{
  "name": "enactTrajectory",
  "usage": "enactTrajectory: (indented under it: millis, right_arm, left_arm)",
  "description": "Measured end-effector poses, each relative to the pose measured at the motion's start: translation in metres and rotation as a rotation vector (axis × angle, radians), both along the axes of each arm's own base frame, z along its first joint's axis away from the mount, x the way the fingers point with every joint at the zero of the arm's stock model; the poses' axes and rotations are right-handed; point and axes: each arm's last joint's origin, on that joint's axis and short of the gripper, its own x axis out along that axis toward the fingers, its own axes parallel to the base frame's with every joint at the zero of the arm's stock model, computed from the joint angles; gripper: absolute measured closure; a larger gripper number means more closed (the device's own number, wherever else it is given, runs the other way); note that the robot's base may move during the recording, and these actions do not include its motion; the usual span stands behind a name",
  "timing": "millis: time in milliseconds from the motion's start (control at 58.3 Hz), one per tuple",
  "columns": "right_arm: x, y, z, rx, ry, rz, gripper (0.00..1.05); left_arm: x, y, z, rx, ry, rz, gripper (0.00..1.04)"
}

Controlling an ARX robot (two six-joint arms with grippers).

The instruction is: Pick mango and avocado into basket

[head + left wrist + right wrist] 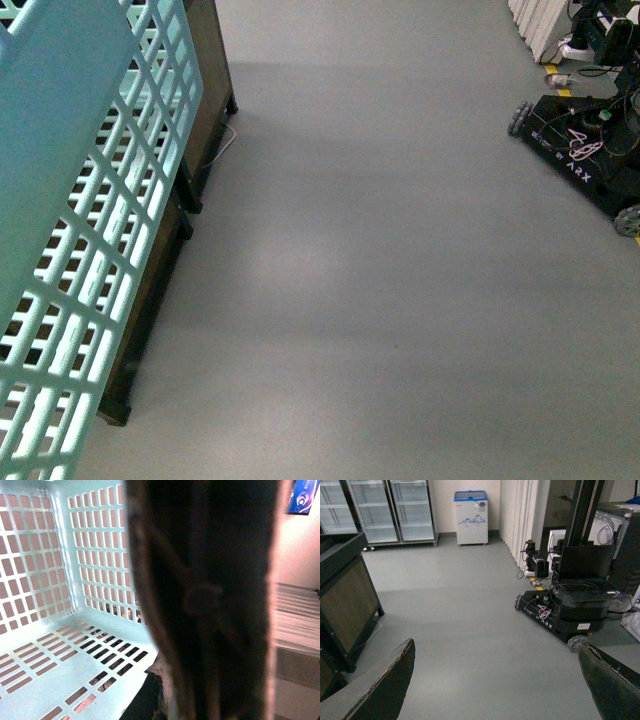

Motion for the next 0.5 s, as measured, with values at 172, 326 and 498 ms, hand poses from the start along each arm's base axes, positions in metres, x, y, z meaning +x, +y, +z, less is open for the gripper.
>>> enactTrajectory:
  millis: [172, 326, 498]
  right_arm:
    - [-0.0001, 0.0, 0.0001, 0.0, -0.001, -0.002, 0.09]
    - [0.0, 0.0, 0.0, 0.0, 0.0, -0.001, 0.09]
    - [0.0, 0.0, 0.0, 0.0, 0.0, 0.0, 0.09]
  left_arm:
    - [0.0, -0.0012, -0.0001, -0.014, 0.002, -0.016, 1.01]
    - [-0.0002, -0.0005, 0.0002, -0.001, -0.001, 0.0, 1.01]
    - [0.0, -0.0006, 0.0001, -0.002, 0.0, -0.003, 1.01]
